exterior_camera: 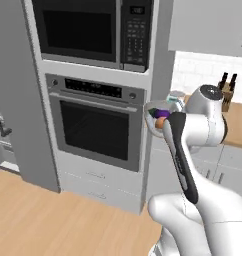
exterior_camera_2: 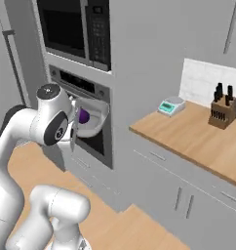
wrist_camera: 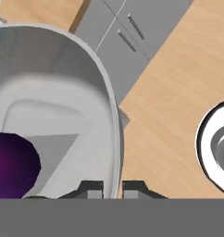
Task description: Take the meat container that has the chicken drumstick and place it on the second highest rack of the freezer. Then take the vegetable container that has the onion and eggplant and place it on the highest rack of the freezer.
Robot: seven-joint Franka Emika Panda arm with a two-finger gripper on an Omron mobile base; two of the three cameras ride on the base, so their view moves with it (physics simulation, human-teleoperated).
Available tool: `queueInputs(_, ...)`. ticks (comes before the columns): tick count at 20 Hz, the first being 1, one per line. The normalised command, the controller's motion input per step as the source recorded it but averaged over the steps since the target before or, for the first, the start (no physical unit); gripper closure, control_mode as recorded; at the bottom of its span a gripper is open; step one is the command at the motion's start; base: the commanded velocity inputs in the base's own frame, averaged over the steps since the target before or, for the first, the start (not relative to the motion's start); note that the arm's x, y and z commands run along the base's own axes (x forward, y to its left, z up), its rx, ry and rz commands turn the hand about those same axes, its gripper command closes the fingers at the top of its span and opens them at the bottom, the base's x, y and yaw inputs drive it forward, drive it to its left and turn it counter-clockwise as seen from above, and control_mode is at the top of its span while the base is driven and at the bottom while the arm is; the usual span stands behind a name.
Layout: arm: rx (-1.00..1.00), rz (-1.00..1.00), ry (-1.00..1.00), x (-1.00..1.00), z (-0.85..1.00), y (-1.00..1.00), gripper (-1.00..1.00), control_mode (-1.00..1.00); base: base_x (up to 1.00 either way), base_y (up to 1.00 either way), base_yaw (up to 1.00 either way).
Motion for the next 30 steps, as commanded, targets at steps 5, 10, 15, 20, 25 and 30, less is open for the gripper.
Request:
queueInputs(5, 0.00, 0.00, 0.00, 0.00, 0.00, 0.00, 1.00, 1.00, -0.07, -0.02, 0.99)
queueInputs(10, 0.00, 0.00, 0.00, 0.00, 0.00, 0.00, 1.00, 1.00, 0.11, 0.00, 0.97)
queueInputs(15, 0.00, 0.00, 0.00, 0.00, 0.00, 0.00, 1.00, 1.00, 0.43, 0.05, 0.75)
queueInputs(20, 0.00, 0.00, 0.00, 0.00, 0.00, 0.00, 1.00, 1.00, 0.96, 0.07, 0.34)
queueInputs(25, 0.00, 0.00, 0.00, 0.00, 0.00, 0.00, 1.00, 1.00, 1.00, 0.00, 0.07)
queueInputs(30, 0.00, 0.00, 0.00, 0.00, 0.00, 0.00, 1.00, 1.00, 1.00, 0.07, 0.00)
